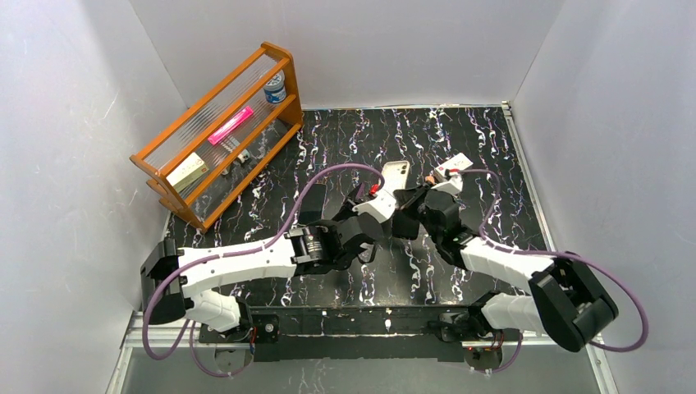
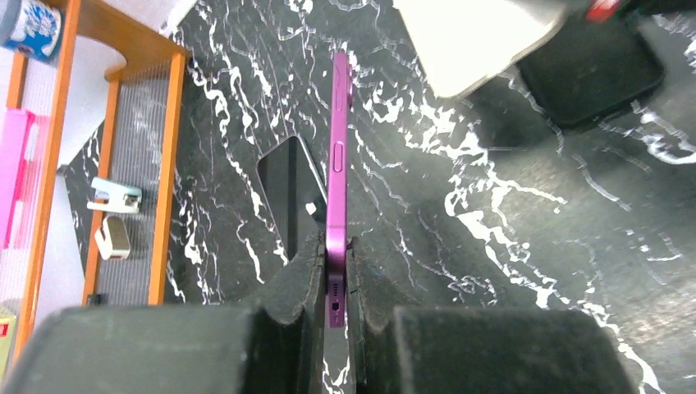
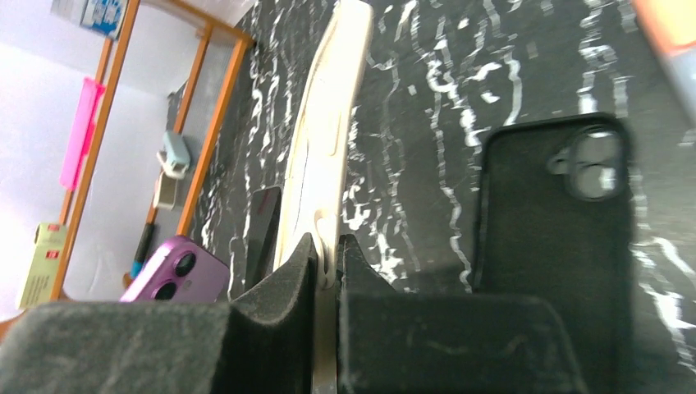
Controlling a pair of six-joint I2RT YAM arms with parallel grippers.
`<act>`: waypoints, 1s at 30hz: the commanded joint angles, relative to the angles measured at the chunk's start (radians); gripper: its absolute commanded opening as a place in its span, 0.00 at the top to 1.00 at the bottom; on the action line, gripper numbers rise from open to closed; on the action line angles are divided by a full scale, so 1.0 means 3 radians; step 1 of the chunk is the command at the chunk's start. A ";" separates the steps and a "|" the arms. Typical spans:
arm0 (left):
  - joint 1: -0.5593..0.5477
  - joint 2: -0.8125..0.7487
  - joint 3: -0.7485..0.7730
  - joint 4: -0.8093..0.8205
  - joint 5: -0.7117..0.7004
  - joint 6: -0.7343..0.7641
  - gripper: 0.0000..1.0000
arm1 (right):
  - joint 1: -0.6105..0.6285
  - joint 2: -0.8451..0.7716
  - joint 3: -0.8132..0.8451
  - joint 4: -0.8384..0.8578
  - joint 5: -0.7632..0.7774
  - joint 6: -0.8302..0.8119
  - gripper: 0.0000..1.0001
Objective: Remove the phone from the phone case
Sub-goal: Place the phone at the center of the board.
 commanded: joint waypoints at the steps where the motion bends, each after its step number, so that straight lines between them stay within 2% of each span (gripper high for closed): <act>1: 0.0164 0.0017 -0.0274 0.0584 -0.0131 0.0383 1.00 | -0.0193 -0.0333 -0.0184 -0.0157 0.0291 -0.0094 0.99; 10: 0.0497 0.0448 -0.0575 0.1426 -0.0009 0.0980 1.00 | -0.0404 -0.0653 -0.0413 -0.0227 0.0123 -0.0065 0.99; 17: 0.0542 0.0948 -0.0586 0.1841 -0.0307 0.1295 1.00 | -0.0451 -0.0687 -0.0427 -0.0157 -0.0069 -0.0090 0.99; 24: 0.0566 0.1366 -0.0540 0.1932 -0.0613 0.1354 1.00 | -0.0470 -0.0732 -0.0446 -0.0130 -0.0130 -0.0102 0.99; 30: 0.0561 0.1516 -0.0588 0.1754 -0.0616 0.1096 1.00 | -0.0474 -0.0724 -0.0455 -0.0096 -0.0158 -0.0067 0.99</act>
